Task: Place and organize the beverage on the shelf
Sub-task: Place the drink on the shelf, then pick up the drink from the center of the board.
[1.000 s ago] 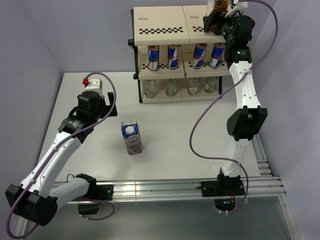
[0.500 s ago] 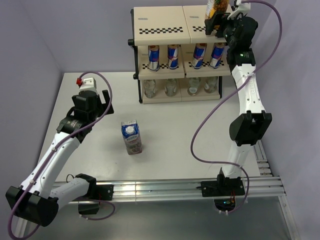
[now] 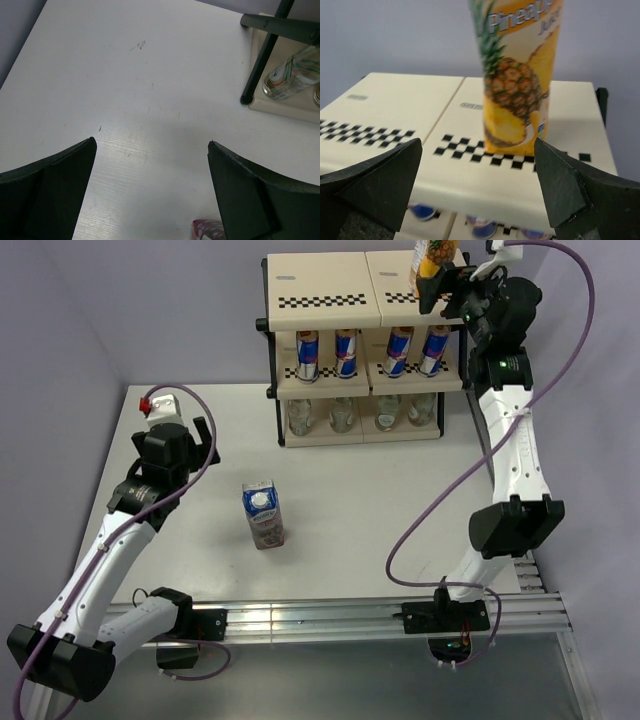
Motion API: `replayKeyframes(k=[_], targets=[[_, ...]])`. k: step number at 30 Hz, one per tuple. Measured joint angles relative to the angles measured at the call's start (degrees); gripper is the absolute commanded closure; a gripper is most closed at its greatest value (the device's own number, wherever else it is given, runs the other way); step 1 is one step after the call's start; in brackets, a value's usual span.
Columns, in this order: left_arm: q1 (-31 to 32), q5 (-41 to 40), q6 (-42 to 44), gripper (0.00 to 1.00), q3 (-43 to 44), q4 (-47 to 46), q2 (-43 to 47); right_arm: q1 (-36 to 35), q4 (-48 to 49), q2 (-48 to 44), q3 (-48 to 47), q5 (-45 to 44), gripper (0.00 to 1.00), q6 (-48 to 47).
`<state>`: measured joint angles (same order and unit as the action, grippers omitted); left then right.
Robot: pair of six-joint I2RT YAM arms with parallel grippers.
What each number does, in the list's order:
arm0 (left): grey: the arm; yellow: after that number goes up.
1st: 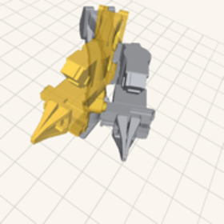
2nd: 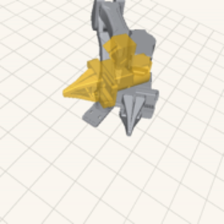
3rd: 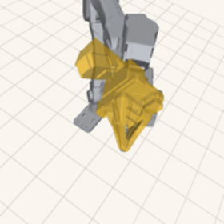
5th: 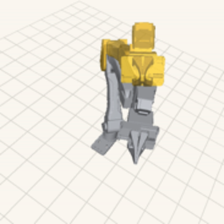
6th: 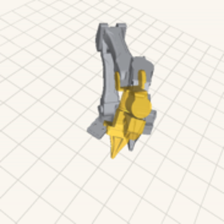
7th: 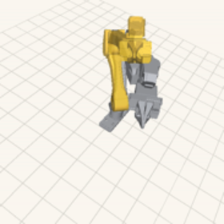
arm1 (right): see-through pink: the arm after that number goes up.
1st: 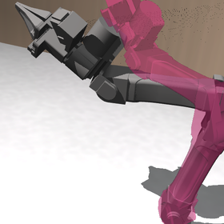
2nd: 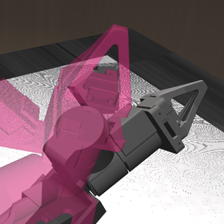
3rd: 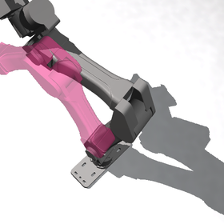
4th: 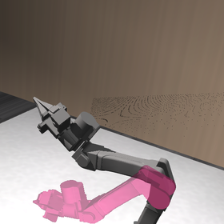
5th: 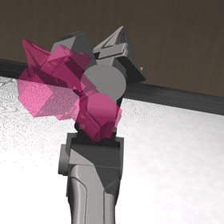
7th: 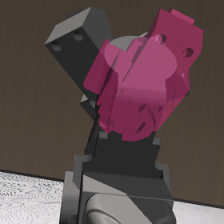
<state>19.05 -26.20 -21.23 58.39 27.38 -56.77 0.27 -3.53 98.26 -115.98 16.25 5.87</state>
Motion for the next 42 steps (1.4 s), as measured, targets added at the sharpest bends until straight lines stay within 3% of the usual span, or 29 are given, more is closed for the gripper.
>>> replayKeyframes(k=[4, 7, 13, 18, 22, 30, 42], targets=[[-0.20, -3.23, -1.01, 0.01, 0.00, 0.09, 0.85, -1.27, -4.74, -7.78, 6.32, 4.61, 0.02, 0.15], [-0.85, -5.75, -1.90, 0.01, -0.24, -0.04, 3.52, -6.88, -7.34, -17.07, 16.63, 5.38, 0.04, 0.26], [-1.62, -8.94, -2.49, 0.00, -2.01, -1.62, 10.95, -33.29, -7.58, -32.72, 40.68, 6.91, 0.05, 1.81], [-1.73, -8.50, -2.36, 0.00, -2.93, -2.97, 12.22, -44.89, -6.82, -34.84, 52.43, 6.97, 0.00, -2.95], [-1.79, -6.88, -2.03, 0.01, -3.15, -2.97, 10.75, -51.74, -6.64, -31.56, 54.51, 7.87, 0.00, -9.73], [-1.99, -4.24, -0.96, 0.01, -4.20, -3.13, 10.01, -52.63, -4.24, -20.48, 53.55, 8.72, 0.00, -21.99], [-1.99, -1.90, -0.42, 0.00, -4.55, -3.19, 9.68, -49.09, -4.76, -12.31, 44.68, 23.37, 0.00, -30.60]])
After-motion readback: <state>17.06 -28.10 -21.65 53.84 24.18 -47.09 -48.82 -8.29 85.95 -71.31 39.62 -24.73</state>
